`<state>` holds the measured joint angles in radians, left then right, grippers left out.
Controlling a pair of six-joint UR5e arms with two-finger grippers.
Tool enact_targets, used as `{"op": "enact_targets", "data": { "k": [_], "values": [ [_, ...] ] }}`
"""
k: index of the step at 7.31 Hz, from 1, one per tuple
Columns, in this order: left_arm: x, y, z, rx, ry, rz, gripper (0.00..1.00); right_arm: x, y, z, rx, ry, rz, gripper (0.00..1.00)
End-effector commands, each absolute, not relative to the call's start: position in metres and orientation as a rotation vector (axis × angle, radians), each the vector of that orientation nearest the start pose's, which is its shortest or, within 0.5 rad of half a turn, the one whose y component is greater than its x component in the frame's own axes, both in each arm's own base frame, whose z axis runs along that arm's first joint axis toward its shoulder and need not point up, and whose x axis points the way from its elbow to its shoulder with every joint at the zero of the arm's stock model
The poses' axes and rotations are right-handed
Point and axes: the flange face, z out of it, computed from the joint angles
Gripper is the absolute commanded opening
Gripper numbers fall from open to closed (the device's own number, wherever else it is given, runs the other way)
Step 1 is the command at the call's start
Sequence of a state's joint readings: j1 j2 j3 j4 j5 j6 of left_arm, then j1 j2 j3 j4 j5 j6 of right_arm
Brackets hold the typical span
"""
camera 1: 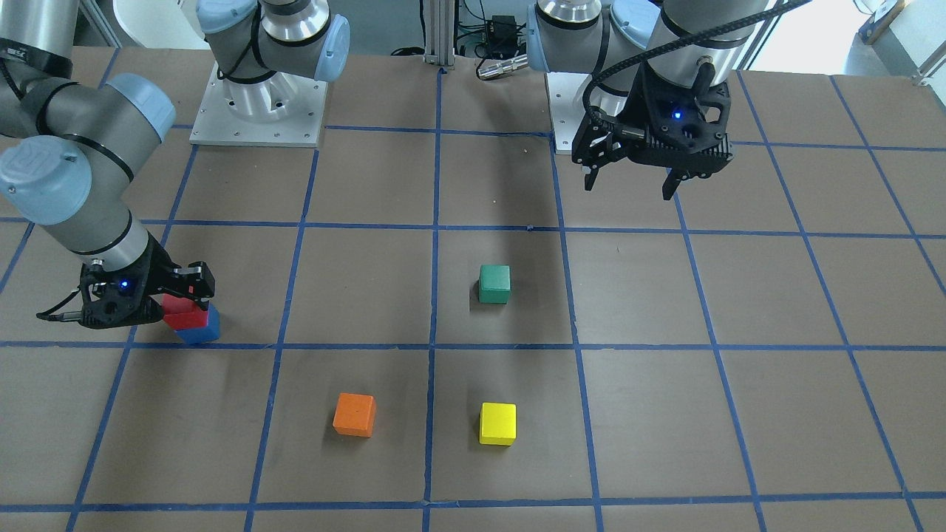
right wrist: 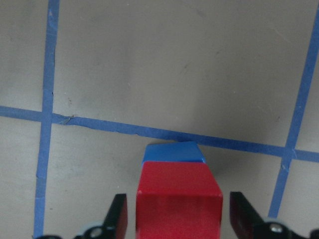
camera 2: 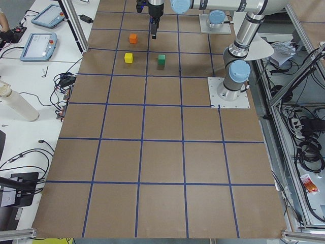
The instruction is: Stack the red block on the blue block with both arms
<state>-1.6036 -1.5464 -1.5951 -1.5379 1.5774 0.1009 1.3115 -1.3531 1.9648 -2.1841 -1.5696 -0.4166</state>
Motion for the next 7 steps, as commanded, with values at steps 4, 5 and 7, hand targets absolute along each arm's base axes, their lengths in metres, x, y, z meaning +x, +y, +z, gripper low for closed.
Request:
{"op": "enact_targets", "data": {
  "k": [4, 5, 7],
  "values": [
    [-0.149, -0.48, 0.49, 0.211, 3.125, -0.048, 1.0, 0.007, -0.513, 0.36, -0.066, 3.134, 0.054, 1.0],
    [-0.148, -0.481, 0.49, 0.209, 3.125, -0.05, 1.0, 0.015, -0.499, 0.399, 0.035, 3.131, 0.085, 1.0],
    [-0.149, -0.481, 0.49, 0.209, 3.126, -0.048, 1.0, 0.056, -0.492, 0.442, 0.1, 3.131, 0.12, 1.0]
  ]
}}
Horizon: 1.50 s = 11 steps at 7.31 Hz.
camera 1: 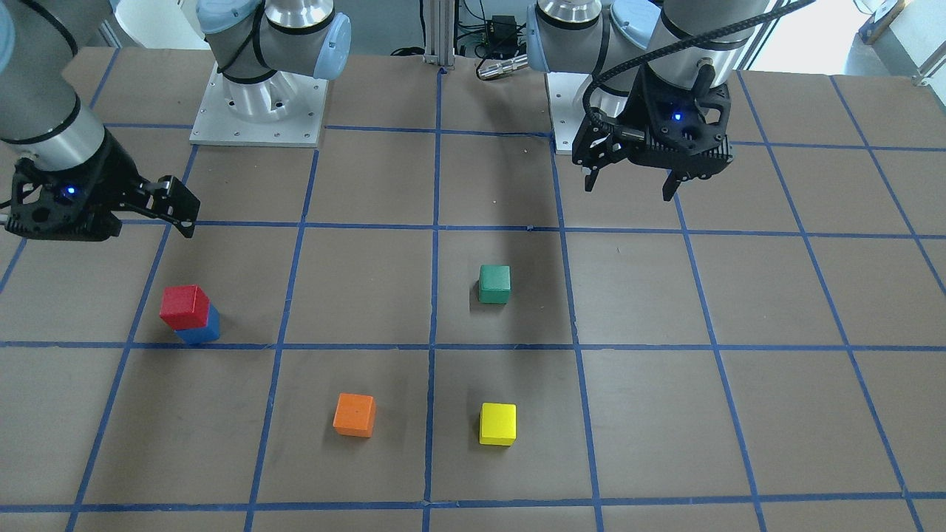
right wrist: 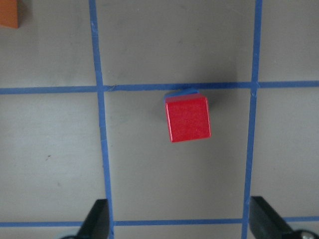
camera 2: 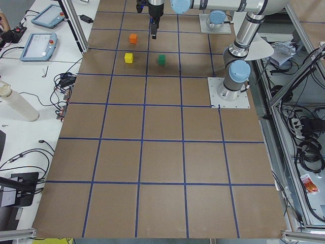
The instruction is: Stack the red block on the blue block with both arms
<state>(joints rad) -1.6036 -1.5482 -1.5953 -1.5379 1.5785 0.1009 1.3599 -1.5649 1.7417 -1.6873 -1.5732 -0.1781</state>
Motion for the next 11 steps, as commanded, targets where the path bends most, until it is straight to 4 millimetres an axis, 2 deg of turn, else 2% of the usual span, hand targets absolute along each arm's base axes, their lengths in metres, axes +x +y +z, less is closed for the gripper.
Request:
{"op": "enact_targets", "data": {
  "k": [1, 2, 3, 4, 6, 8, 11],
  "values": [
    [-0.148, -0.481, 0.49, 0.206, 3.126, -0.05, 1.0, 0.091, -0.49, 0.447, 0.072, 3.133, 0.129, 1.0],
    [-0.148, -0.481, 0.49, 0.206, 3.126, -0.05, 1.0, 0.109, -0.487, 0.446, 0.065, 3.135, 0.123, 1.0],
    [-0.149, -0.481, 0.49, 0.211, 3.125, -0.048, 1.0, 0.116, -0.485, 0.452, 0.068, 3.101, 0.101, 1.0],
    [-0.149, -0.481, 0.49, 0.209, 3.126, -0.048, 1.0, 0.128, -0.482, 0.454, 0.125, 2.997, 0.115, 1.0],
    [-0.149, -0.481, 0.488, 0.211, 3.126, -0.043, 1.0, 0.142, -0.476, 0.457, 0.219, 3.012, 0.114, 1.0],
    [-0.148, -0.481, 0.489, 0.209, 3.126, -0.045, 1.0, 0.133, -0.475, 0.458, 0.221, 3.107, 0.098, 1.0],
    [-0.149, -0.481, 0.489, 0.202, 3.131, -0.036, 1.0, 0.133, -0.469, 0.46, 0.223, 3.107, 0.093, 1.0]
  ]
}}
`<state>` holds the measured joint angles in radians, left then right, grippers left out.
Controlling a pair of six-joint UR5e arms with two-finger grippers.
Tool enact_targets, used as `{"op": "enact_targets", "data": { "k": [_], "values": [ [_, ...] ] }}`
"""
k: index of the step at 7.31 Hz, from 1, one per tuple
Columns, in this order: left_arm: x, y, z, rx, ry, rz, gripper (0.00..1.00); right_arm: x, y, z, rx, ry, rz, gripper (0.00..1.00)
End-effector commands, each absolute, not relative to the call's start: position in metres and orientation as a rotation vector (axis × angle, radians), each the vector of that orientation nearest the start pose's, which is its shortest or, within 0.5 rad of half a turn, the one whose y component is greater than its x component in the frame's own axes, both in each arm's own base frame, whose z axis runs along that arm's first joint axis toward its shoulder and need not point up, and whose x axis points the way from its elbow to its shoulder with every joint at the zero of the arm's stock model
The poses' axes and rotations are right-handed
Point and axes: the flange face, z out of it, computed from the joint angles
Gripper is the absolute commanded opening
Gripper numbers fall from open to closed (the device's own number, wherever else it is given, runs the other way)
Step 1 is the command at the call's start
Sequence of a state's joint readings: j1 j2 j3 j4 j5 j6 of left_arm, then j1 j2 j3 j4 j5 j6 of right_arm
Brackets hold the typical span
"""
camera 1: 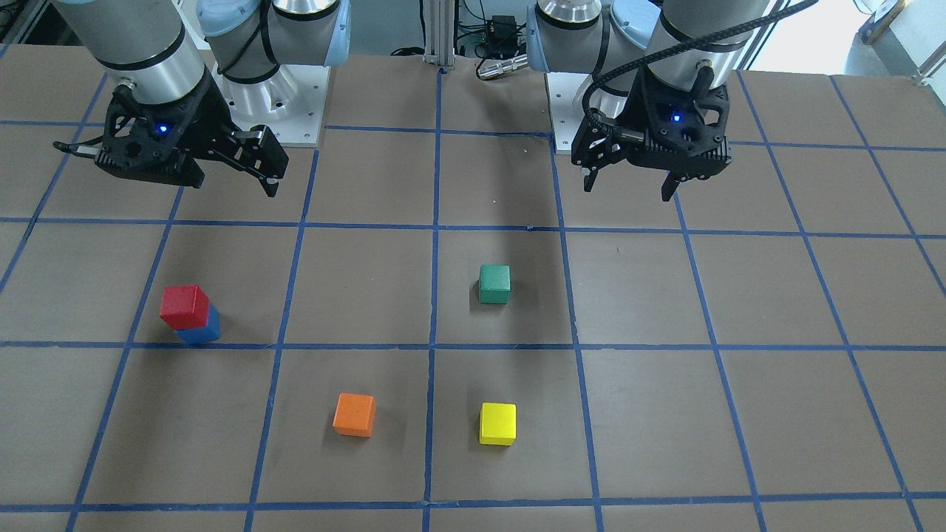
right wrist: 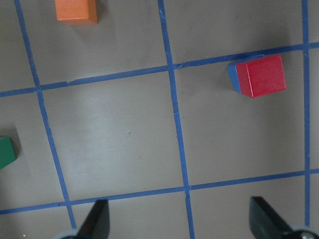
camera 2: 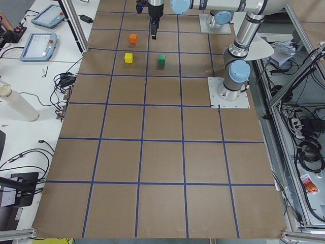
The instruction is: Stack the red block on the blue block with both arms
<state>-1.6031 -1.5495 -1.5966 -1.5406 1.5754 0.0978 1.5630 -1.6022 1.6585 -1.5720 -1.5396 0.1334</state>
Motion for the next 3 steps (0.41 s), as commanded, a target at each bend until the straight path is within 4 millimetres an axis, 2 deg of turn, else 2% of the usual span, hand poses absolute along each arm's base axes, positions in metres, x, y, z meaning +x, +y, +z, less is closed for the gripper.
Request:
{"op": "enact_targets", "data": {
  "k": [1, 3],
  "values": [
    [-0.1496, -0.4807, 0.4877, 0.201, 3.15, -0.027, 1.0, 0.1325, -0.4697, 0.4606, 0.221, 3.108, 0.089, 1.0],
    [-0.1492, -0.4825, 0.4906, 0.201, 3.145, -0.034, 1.0, 0.1334, -0.4704, 0.463, 0.223, 3.099, 0.07, 1.0]
  ]
}}
